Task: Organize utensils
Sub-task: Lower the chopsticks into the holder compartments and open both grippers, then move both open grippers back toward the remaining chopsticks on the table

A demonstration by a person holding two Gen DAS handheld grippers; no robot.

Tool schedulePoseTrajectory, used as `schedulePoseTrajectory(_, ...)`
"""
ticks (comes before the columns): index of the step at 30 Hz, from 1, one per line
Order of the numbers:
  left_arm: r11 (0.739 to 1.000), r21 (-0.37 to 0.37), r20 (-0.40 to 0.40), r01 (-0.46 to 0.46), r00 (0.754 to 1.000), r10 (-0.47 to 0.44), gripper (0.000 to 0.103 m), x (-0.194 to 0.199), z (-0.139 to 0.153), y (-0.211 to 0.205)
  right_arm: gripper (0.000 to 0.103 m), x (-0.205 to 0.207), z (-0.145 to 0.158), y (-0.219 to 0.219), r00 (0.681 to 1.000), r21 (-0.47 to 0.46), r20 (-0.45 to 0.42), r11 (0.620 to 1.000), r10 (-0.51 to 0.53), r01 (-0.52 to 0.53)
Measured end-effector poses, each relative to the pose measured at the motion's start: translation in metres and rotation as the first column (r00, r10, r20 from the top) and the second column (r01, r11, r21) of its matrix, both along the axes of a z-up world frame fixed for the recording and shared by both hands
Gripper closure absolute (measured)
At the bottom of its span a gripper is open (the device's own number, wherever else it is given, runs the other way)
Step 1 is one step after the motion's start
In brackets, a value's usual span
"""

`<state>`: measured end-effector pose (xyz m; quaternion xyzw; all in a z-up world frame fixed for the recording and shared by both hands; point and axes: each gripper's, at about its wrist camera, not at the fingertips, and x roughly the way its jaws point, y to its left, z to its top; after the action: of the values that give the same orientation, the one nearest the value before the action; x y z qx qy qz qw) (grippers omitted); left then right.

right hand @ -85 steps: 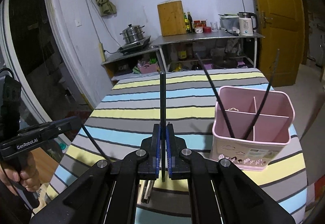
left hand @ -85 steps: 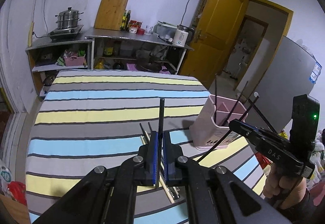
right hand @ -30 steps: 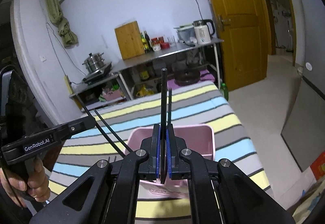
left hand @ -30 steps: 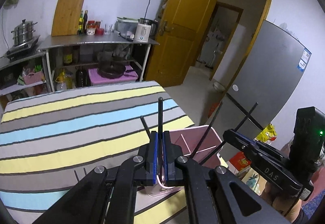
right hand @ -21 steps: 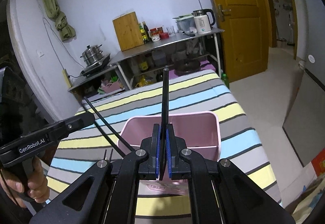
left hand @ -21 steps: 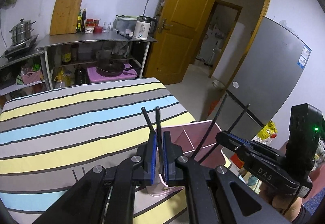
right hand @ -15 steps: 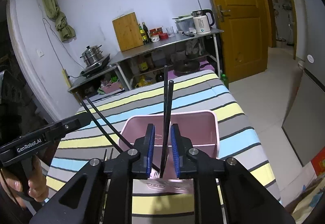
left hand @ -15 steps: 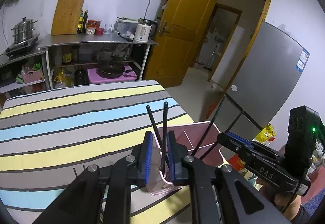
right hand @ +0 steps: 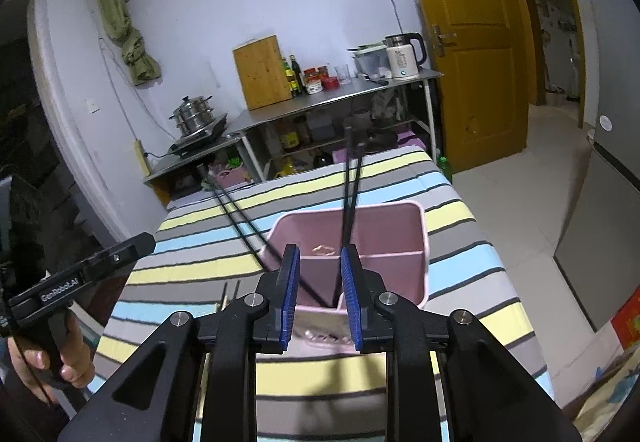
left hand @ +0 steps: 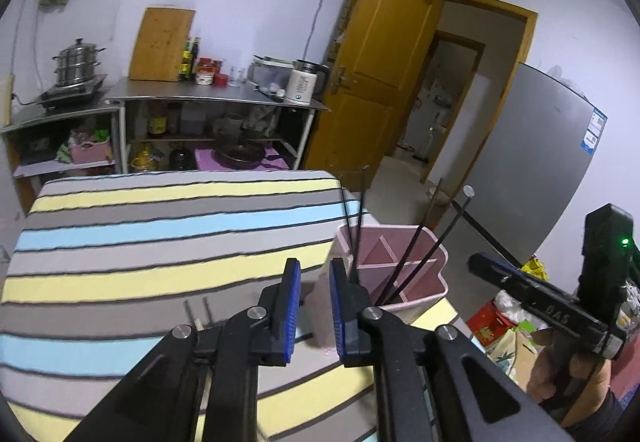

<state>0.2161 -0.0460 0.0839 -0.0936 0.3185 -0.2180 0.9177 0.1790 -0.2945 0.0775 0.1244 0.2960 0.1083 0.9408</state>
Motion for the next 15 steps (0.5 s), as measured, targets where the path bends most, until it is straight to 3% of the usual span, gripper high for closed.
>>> schedulePoseTrajectory(15, 0.990, 0.054, -0.067, -0.129, 0.989, 0.132, 0.089, -0.059, -0.047, 0.065, 0.081, -0.038, -0.018, 0.040, 0.993, 0.021, -0.005, 0.993, 0.115, -0.115)
